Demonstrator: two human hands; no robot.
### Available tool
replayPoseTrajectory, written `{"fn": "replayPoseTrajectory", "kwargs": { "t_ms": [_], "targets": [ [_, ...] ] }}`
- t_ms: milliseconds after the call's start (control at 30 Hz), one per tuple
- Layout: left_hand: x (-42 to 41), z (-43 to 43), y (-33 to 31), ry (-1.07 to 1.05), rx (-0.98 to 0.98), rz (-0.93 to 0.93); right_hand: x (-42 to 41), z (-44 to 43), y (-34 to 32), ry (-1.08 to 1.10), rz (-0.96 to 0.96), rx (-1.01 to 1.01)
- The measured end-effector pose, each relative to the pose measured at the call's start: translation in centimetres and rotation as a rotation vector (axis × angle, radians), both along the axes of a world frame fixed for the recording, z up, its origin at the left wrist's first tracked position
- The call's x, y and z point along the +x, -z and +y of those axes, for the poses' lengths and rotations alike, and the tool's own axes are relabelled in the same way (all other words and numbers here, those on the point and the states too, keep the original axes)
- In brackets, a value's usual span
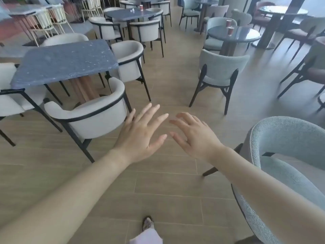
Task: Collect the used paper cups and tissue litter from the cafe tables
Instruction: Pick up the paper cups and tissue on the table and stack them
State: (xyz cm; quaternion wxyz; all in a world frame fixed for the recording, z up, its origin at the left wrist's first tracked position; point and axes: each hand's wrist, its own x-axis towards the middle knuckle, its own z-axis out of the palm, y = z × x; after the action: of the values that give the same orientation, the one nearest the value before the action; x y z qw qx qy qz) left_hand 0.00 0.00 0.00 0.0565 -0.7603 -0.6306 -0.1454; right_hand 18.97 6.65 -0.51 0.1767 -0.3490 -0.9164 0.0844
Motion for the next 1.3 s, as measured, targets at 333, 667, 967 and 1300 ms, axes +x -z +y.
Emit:
{"fn": "replayPoseTrajectory", "kwargs": {
  "t_ms": [333,667,967,1300],
  "targets": [
    [-9.8,17.2,2.7,-0.022,-0.088,0.030,-9.8,16.9,3.5,-0.010,0.051,-0.046],
    [-16.6,35.9,3.0,0.024,-0.213,0.008,-15.9,33.9,4.5,0.145,0.033,-0.160],
    [-18.9,56.6,5.0,0.109,-0.181,-0.028,-18.6,53.1,6.2,0.193,0.057,-0.156],
    [-21.5,83.0,4.5,-0.001,-0.168,-0.143,-20.9,80.1,4.0,0.171,0.124,-0.101]
  ]
}}
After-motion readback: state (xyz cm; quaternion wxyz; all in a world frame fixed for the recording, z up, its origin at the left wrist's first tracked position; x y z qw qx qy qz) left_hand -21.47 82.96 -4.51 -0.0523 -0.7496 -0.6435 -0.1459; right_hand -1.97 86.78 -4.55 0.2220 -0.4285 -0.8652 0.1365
